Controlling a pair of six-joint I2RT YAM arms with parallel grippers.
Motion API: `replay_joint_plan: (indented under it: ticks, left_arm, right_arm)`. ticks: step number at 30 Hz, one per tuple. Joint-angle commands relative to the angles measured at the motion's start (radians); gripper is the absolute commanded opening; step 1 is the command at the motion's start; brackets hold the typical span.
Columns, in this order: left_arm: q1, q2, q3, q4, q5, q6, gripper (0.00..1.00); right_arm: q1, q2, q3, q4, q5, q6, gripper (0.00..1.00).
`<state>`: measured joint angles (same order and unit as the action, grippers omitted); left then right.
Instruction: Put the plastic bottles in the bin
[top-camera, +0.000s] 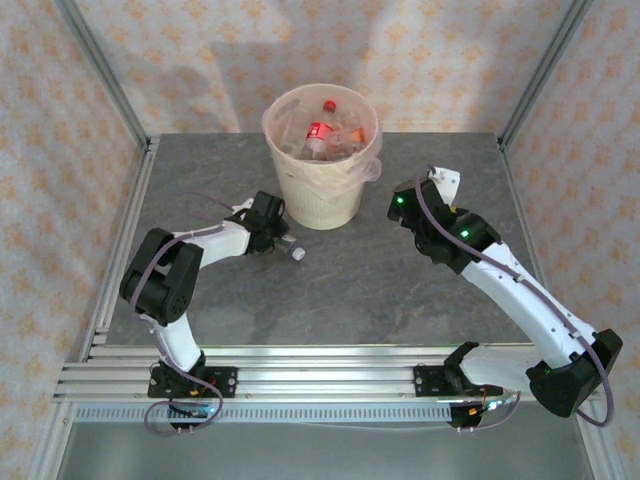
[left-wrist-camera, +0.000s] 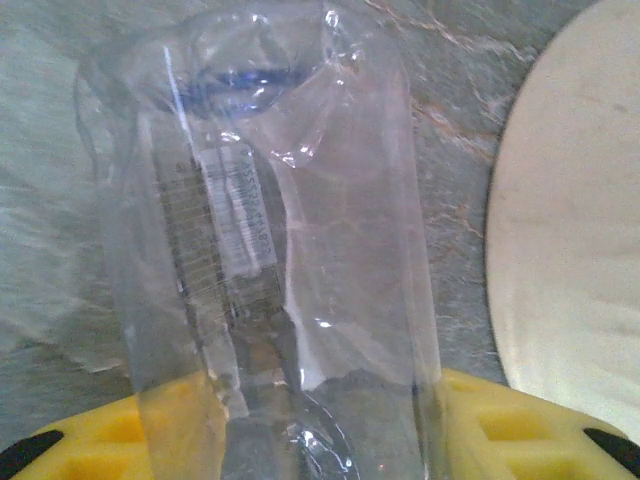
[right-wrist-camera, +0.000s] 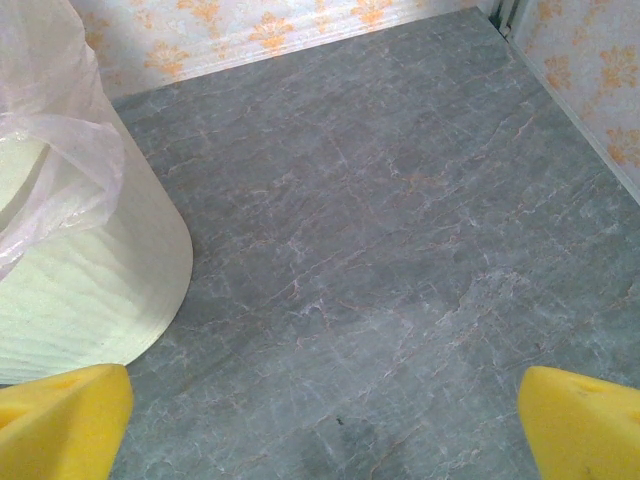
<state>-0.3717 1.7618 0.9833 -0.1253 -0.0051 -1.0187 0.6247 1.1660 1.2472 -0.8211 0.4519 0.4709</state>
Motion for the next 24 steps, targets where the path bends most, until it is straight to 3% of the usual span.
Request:
replay_joint_plan:
  ticks: [1,8,13,17,24]
  left_arm:
    - [0.013,-0.110,-0.010,-0.103,-0.115,0.045,0.38]
    - [0.014,-0.338,0.120,-0.333,-0.180,0.162,0.39]
    - [0.014,-0.427,0.313,-0.414,-0.118,0.239,0.39]
    - [0.014,-0.365,0.577,-0.478,-0.016,0.403,0.40]
    - [0.014,-0.161,0.996,-0.558,0.068,0.782,0.40]
  right_arm:
    - [-0.005,-0.008,0.003,0.005,0.018,-0.008,0.99]
    - [-0.005,-0.037,-0.001,0.001,0.021,-0.010,0.99]
    - [-0.005,-0.056,-0.019,0.011,0.019,-0.005,0.99]
    - [-0.005,-0.064,-0.027,0.018,0.013,-0.002,0.99]
    - [-0.005,-0.080,-0.036,0.027,0.008,-0.004,0.99]
